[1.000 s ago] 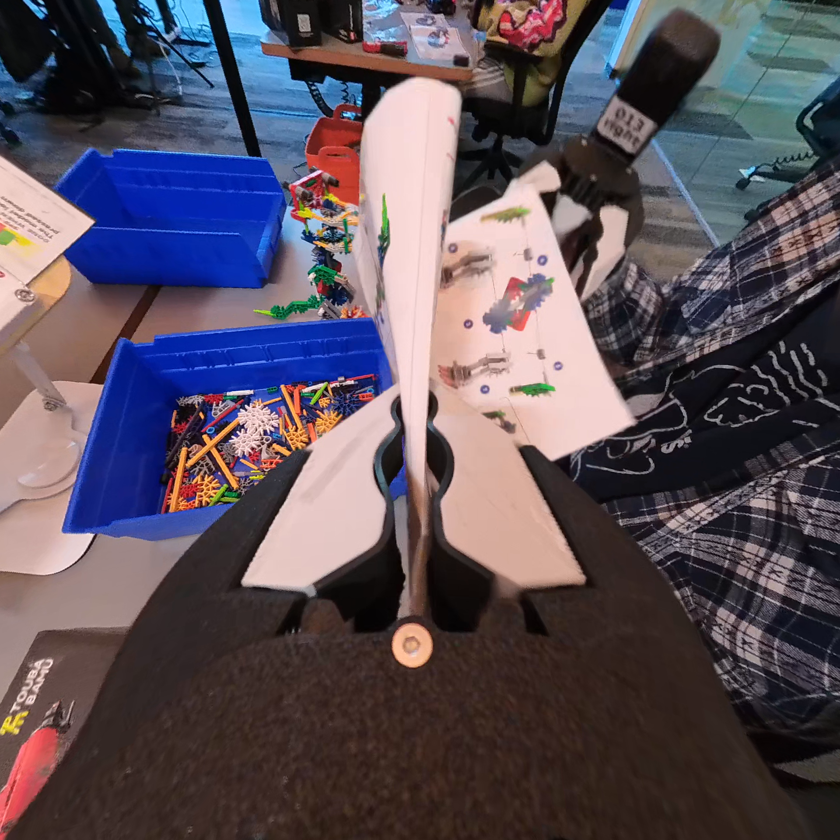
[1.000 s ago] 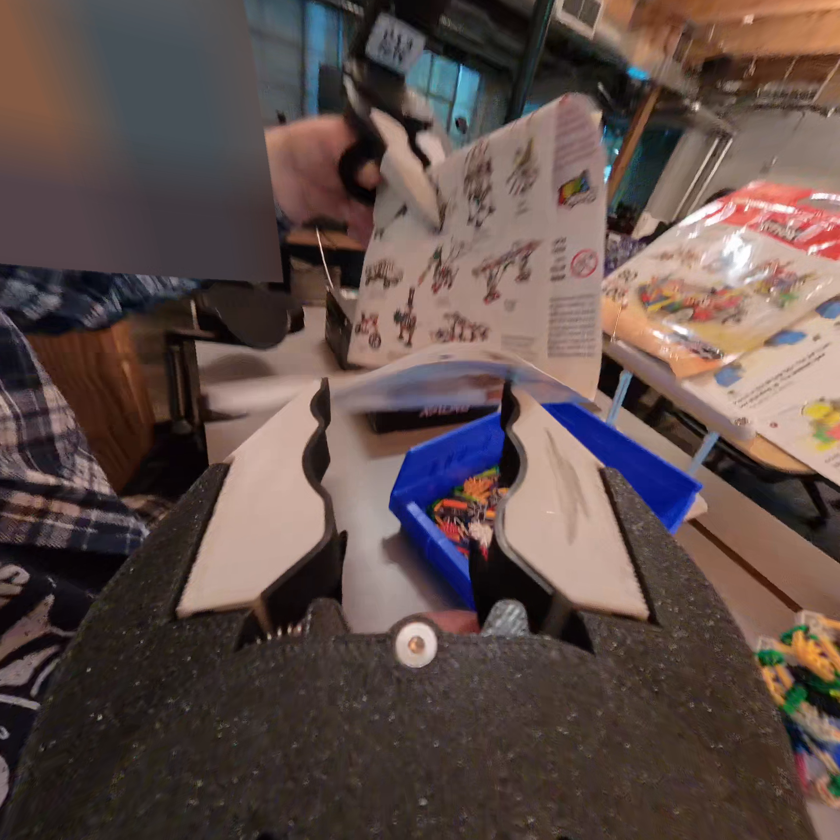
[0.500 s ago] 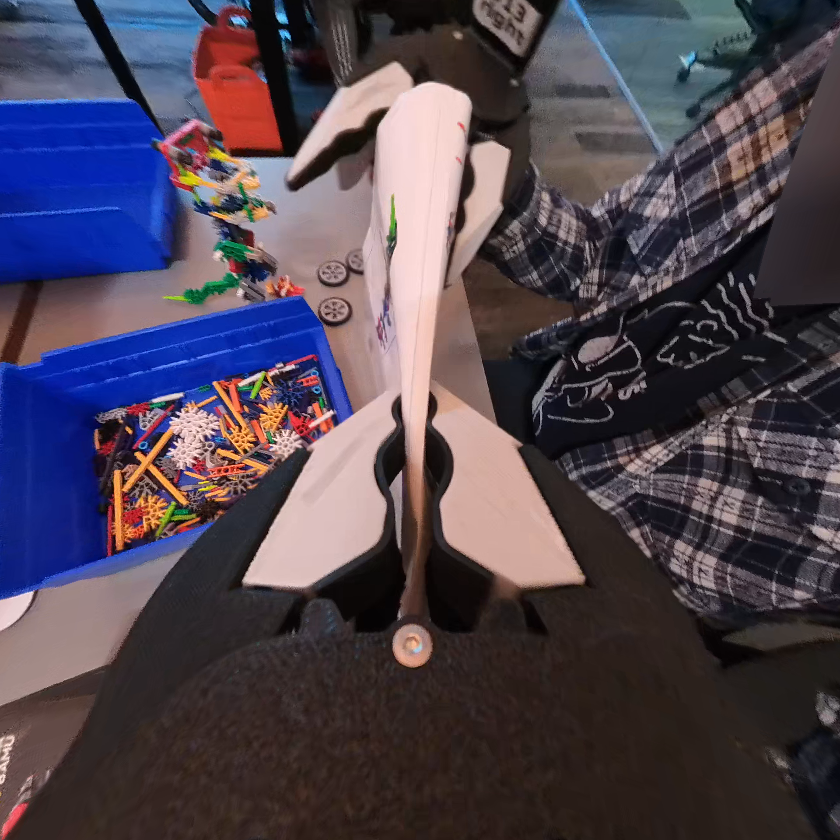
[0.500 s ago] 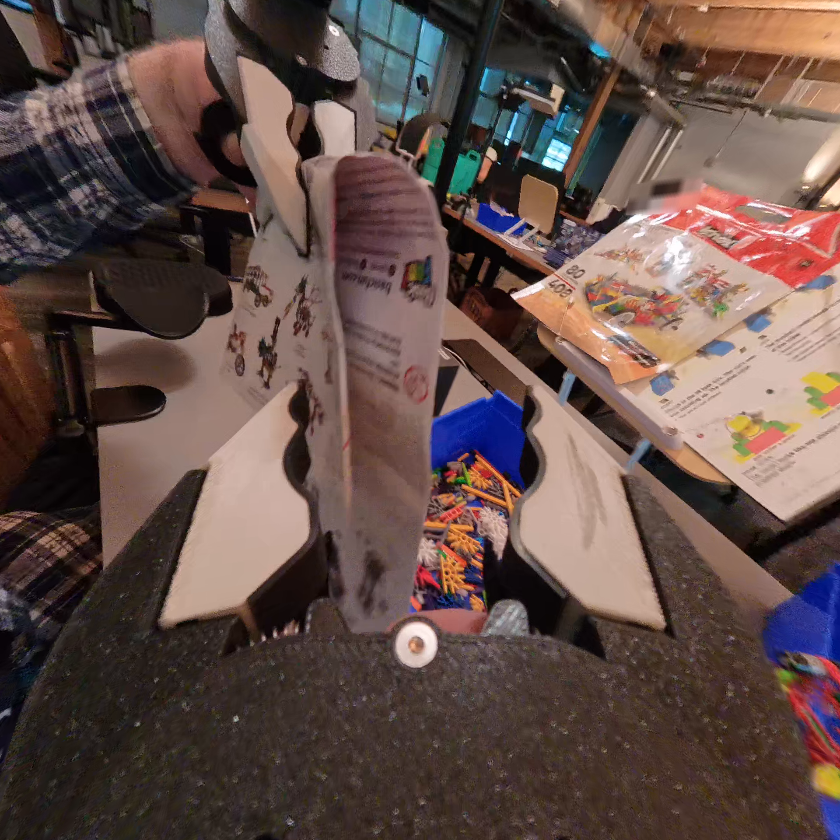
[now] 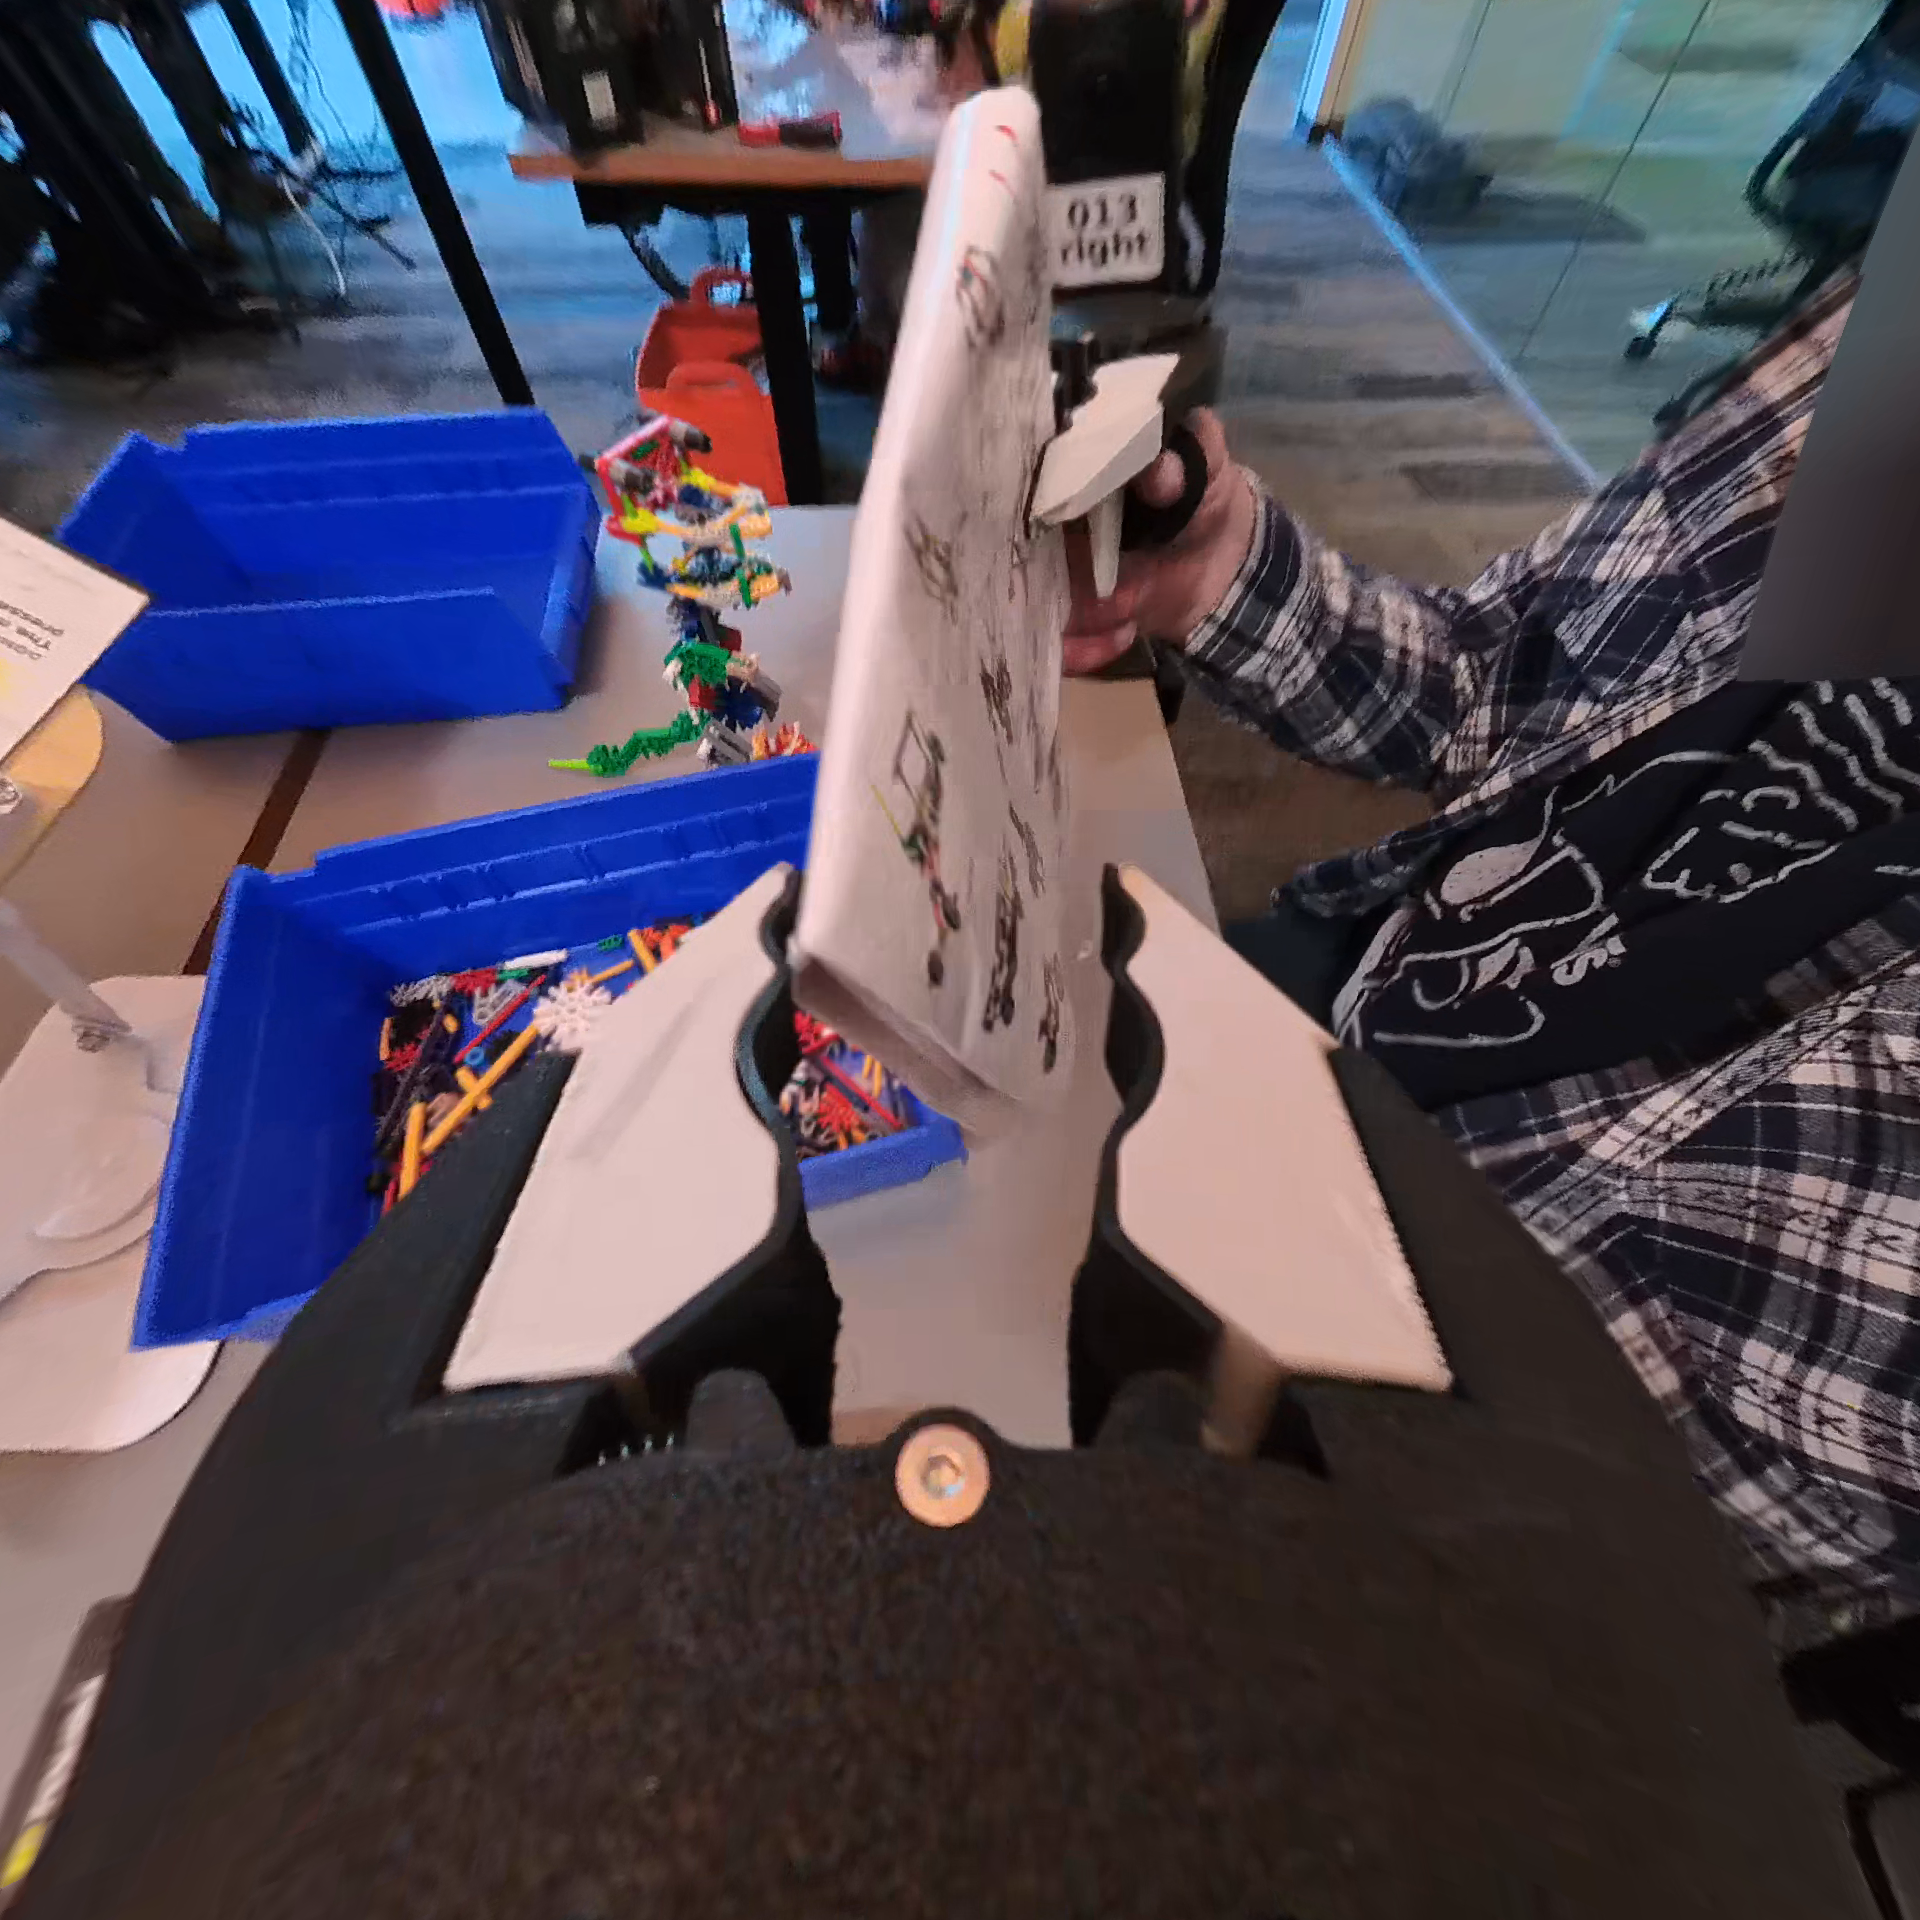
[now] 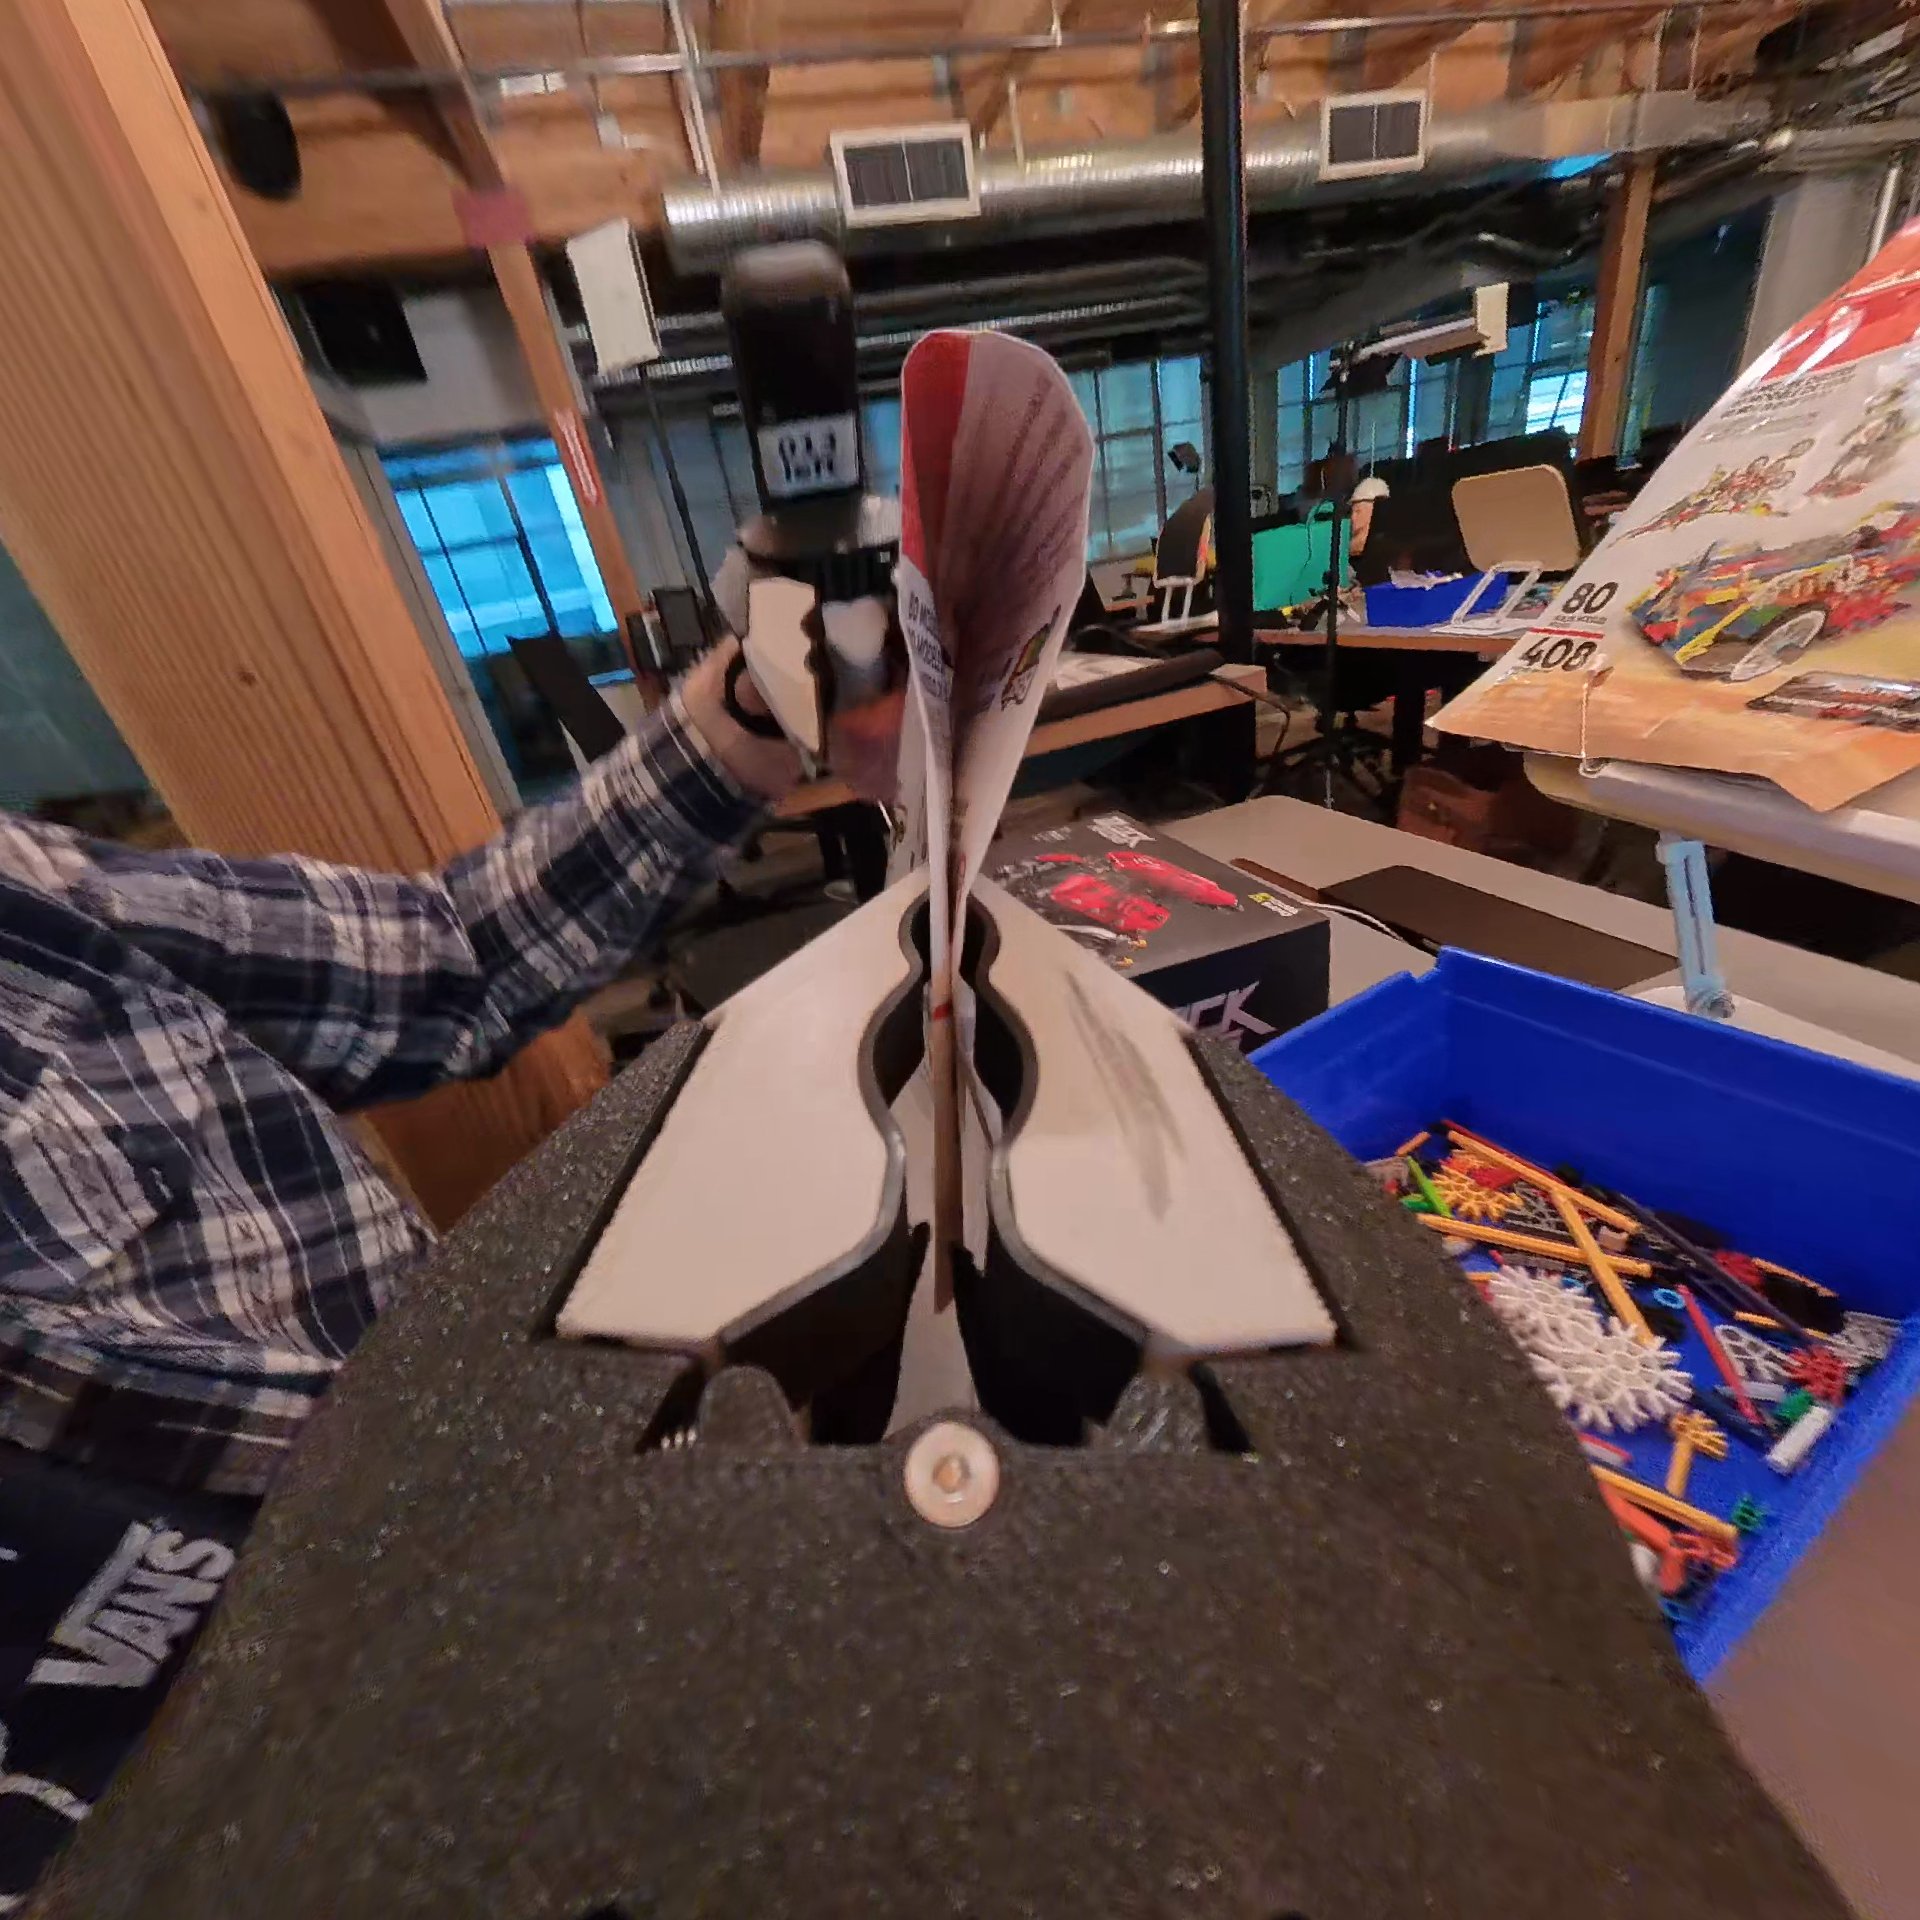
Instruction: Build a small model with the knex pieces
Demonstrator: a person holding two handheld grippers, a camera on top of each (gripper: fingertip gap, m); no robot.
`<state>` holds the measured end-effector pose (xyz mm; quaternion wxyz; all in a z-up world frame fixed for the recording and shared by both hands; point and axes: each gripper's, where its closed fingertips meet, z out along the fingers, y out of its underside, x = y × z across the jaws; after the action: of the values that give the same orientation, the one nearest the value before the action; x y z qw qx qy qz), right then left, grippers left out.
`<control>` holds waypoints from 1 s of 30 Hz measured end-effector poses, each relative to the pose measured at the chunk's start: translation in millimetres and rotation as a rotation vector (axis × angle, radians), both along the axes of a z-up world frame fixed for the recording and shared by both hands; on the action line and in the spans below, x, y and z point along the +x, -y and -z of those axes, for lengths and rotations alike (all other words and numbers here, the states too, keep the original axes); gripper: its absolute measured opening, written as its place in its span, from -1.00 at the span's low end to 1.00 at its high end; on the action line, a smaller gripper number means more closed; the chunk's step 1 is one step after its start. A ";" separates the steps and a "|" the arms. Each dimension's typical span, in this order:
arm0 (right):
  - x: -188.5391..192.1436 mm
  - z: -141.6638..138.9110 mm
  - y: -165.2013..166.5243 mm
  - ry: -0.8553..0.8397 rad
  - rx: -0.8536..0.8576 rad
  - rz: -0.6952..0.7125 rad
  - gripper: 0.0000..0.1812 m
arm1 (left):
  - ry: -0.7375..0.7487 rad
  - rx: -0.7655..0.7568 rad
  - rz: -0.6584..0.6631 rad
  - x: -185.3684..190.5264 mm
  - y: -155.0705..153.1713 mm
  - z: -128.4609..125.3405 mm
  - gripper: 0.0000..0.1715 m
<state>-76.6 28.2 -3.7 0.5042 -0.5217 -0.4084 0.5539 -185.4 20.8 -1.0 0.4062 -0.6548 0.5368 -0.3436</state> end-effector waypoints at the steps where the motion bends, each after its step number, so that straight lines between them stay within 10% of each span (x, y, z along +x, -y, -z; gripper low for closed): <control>1: 2.4 -2.4 -1.0 -0.022 -0.021 -0.005 -1.00 | 0.045 -0.007 0.006 1.3 0.9 0.3 -0.32; 7: 10.3 -15.8 -2.2 -0.133 -0.079 -0.033 -1.00 | 0.139 -0.094 0.001 30.2 -1.2 39.4 -0.28; 13: 18.9 -16.2 -9.4 -0.179 -0.135 -0.024 -1.00 | 0.265 -0.113 0.051 46.7 7.6 38.8 -1.00; 24: 28.1 7.9 -18.2 -0.124 -0.137 0.014 -0.61 | 0.306 -0.180 0.008 55.5 18.9 24.7 -1.00; 30: 24.7 20.7 -7.9 -0.090 -0.132 -0.037 -1.00 | 0.310 -0.224 -0.025 54.8 20.2 27.8 -1.00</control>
<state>-51.9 36.1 -24.4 0.4764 -0.5205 -0.3574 0.6119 -130.6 0.6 -28.8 0.4130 -0.6417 0.4180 -0.4929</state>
